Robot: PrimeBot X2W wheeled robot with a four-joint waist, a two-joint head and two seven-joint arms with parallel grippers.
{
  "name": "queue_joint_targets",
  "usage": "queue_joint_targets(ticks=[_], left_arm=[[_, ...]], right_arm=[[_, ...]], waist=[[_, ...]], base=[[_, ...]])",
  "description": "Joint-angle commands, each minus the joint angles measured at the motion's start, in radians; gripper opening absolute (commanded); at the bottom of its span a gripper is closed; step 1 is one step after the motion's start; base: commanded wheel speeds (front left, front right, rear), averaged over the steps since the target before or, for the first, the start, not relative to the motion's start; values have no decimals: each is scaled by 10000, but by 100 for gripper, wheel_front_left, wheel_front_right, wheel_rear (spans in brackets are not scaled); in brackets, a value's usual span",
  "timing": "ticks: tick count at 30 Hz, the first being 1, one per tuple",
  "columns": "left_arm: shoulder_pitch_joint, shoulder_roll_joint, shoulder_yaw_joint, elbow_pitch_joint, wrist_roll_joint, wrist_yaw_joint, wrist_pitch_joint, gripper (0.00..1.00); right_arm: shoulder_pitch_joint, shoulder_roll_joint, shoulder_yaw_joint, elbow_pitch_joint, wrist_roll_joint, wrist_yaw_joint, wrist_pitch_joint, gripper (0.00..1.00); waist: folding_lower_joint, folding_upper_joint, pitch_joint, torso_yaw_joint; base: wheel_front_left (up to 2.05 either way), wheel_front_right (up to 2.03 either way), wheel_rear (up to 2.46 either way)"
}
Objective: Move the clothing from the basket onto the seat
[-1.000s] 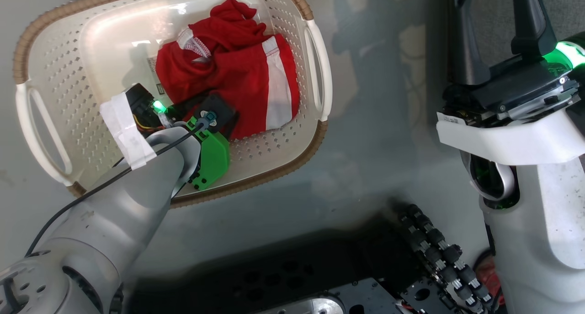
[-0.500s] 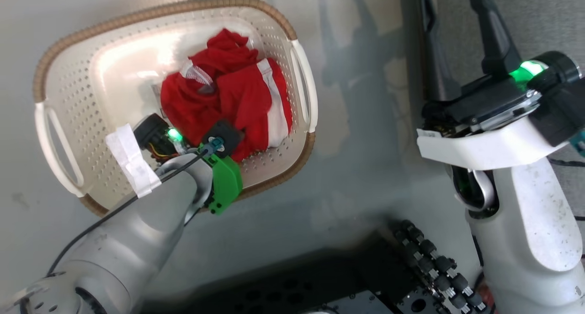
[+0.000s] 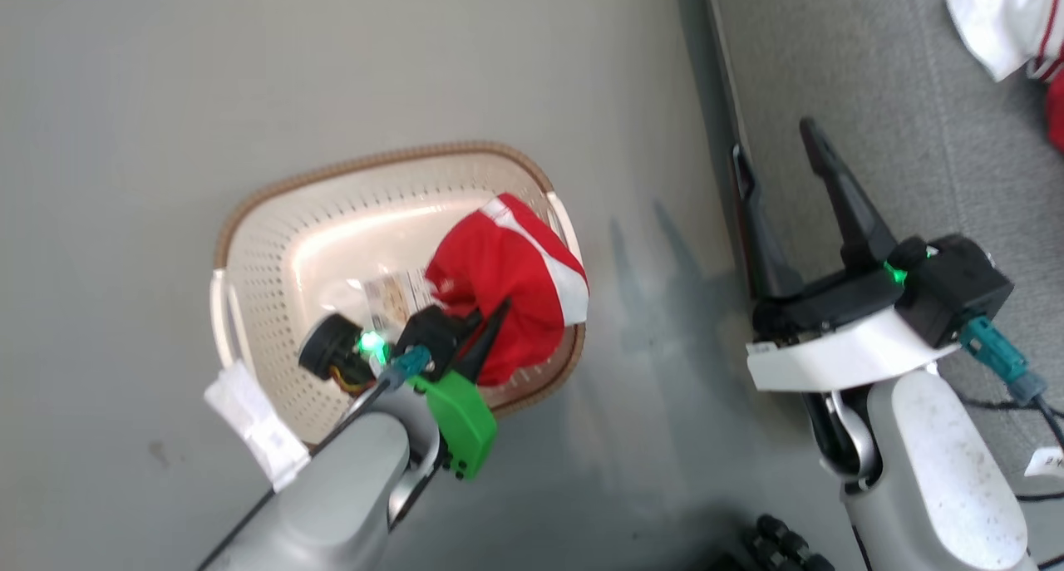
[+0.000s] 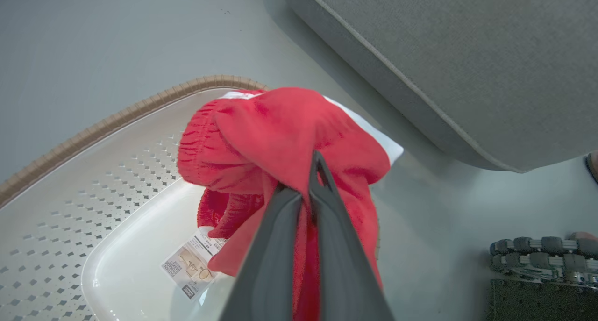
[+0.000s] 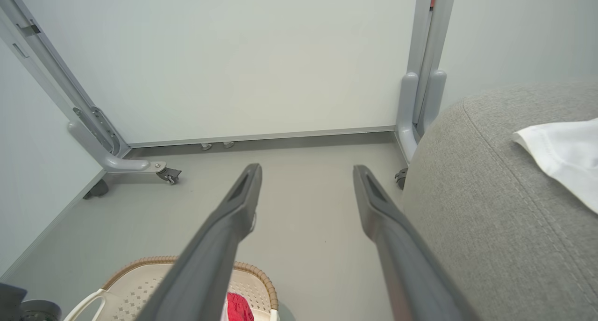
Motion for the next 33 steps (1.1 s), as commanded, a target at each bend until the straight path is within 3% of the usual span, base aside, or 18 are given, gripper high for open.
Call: queue_joint_targets(ticks=[1, 7, 18, 33], left_arm=[[548, -45, 302, -203, 197, 74, -2, 0], [1956, -59, 1785, -1362, 1021, 263, -3, 0], [3468, -289, 3791, -3123, 2173, 151, -2, 0], [3989, -742, 4934, -4915, 2755, -231, -3, 0]], right_arm=[[377, -40, -22, 97, -22, -10, -23, 100], [1290, -40, -29, 367, 119, -10, -24, 100], [2532, -40, 247, 773, 414, -10, -24, 100], [3201, -38, 454, 824, 474, -10, -24, 100]], waist=[[0, 0, -2585, 774], [0, 0, -4150, 1001], [0, 0, -6079, 1096], [0, 0, -6653, 1027]], base=[[0, 0, 0], [0, 0, 0], [0, 0, 0], [0, 0, 0]])
